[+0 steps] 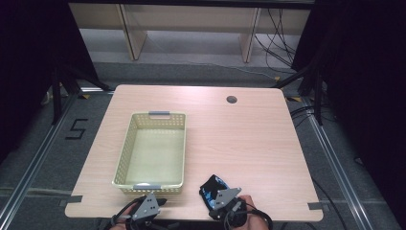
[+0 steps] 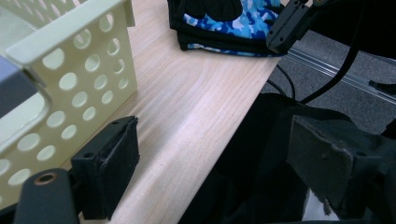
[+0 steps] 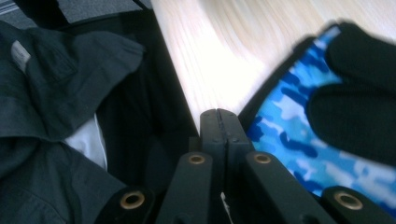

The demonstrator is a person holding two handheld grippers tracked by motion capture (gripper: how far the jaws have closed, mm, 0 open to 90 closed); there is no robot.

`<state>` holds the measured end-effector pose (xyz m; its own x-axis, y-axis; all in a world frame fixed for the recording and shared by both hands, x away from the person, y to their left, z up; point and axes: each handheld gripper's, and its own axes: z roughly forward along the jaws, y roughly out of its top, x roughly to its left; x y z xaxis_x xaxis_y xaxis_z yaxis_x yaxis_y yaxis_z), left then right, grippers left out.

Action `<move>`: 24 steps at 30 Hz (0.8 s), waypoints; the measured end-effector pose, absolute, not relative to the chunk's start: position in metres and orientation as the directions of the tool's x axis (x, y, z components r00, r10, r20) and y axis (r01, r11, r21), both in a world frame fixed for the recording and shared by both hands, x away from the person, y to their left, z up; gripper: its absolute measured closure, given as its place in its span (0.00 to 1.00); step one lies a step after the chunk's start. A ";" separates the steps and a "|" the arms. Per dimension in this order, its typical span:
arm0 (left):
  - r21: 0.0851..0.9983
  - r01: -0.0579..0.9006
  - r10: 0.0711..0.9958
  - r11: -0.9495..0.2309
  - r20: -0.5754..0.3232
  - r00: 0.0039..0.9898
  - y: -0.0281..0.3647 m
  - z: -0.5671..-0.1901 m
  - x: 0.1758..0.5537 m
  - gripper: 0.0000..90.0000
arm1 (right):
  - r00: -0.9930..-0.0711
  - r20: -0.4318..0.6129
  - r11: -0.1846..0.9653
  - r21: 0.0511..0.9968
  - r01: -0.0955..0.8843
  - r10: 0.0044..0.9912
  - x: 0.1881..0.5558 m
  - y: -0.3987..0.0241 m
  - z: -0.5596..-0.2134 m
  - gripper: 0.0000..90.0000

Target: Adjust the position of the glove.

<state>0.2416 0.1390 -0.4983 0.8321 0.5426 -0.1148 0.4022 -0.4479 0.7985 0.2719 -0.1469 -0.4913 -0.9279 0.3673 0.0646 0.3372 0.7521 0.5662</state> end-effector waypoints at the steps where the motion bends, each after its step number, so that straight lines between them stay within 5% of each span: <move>1: 0.804 0.381 0.532 -0.457 -0.096 0.841 0.139 -0.498 0.243 0.18 | -0.915 0.067 0.747 0.555 0.365 0.397 0.272 -0.153 -0.491 1.00; 24: 0.783 0.431 0.515 -0.448 -0.168 0.840 0.123 -0.504 0.247 0.24 | -0.801 0.094 0.642 0.546 0.538 0.592 0.284 -0.218 -0.489 1.00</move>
